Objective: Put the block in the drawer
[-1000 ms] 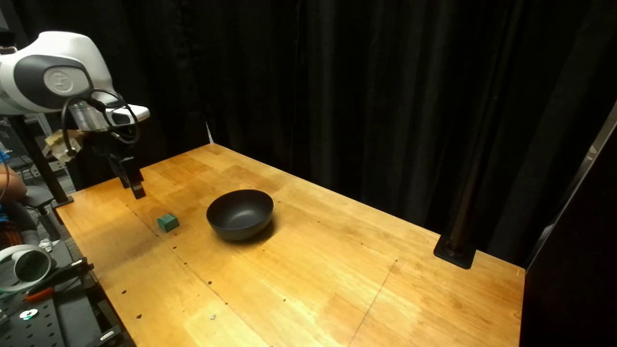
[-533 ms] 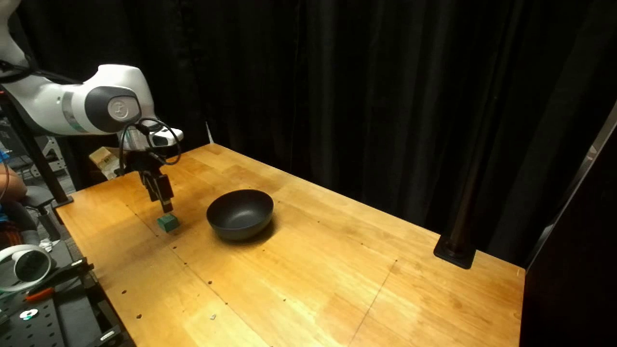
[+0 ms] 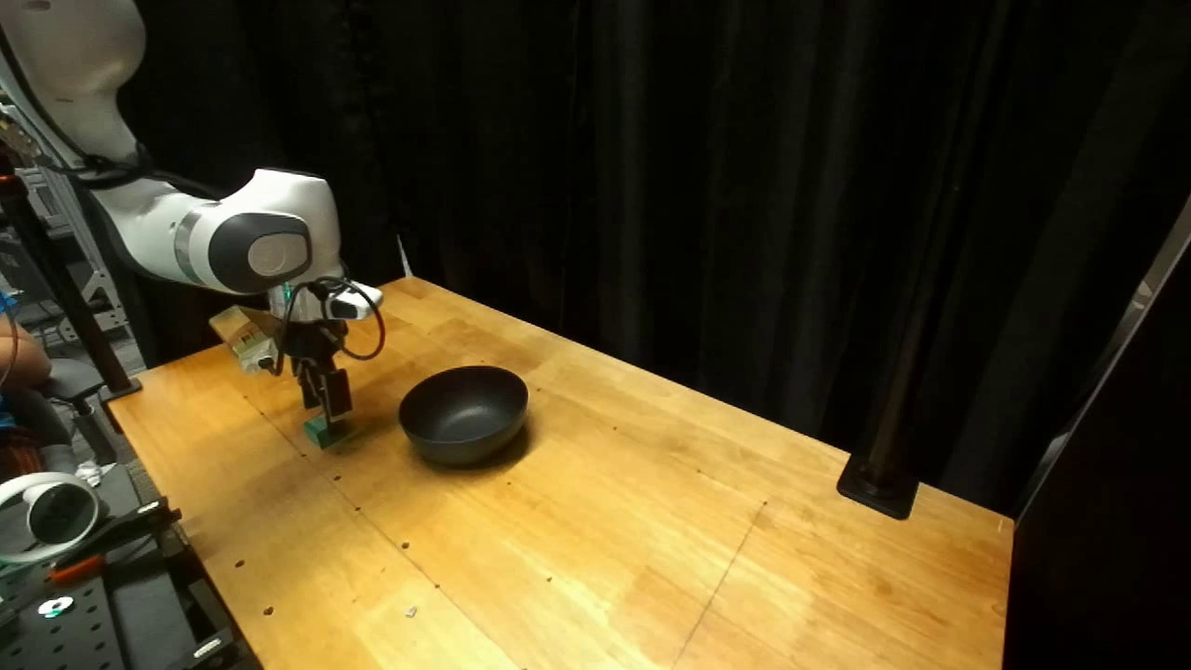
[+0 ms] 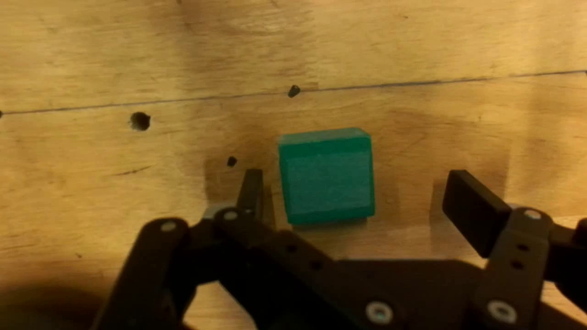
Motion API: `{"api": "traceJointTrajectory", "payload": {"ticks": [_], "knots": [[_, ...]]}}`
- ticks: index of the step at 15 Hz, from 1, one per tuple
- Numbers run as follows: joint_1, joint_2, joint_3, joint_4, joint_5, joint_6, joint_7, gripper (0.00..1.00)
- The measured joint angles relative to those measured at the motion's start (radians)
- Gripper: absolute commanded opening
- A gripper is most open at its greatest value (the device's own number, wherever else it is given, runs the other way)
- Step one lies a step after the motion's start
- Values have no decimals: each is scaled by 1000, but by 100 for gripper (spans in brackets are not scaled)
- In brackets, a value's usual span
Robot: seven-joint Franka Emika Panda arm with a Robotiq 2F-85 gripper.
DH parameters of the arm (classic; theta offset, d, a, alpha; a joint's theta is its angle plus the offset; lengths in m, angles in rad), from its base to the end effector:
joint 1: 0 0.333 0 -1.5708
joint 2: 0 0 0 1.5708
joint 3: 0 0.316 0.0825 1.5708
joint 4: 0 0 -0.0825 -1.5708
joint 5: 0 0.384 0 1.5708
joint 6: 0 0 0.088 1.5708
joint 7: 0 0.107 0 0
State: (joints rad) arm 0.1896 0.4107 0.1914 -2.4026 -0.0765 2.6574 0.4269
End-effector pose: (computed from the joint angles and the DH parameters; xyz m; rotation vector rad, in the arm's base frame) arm 0.4378 0.1858 0.1374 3.1178 0.0226 -0.2382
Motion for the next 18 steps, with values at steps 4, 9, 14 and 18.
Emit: {"api": "traceJointTrajectory", "payload": {"ticks": [4, 9, 14, 18], "knots": [[6, 28, -22, 16, 32, 0, -25, 49], [12, 19, -30, 15, 65, -5, -27, 22], [85, -46, -98, -19, 27, -27, 68, 22], [184, -212, -195, -41, -171, -104, 342, 22]]}}
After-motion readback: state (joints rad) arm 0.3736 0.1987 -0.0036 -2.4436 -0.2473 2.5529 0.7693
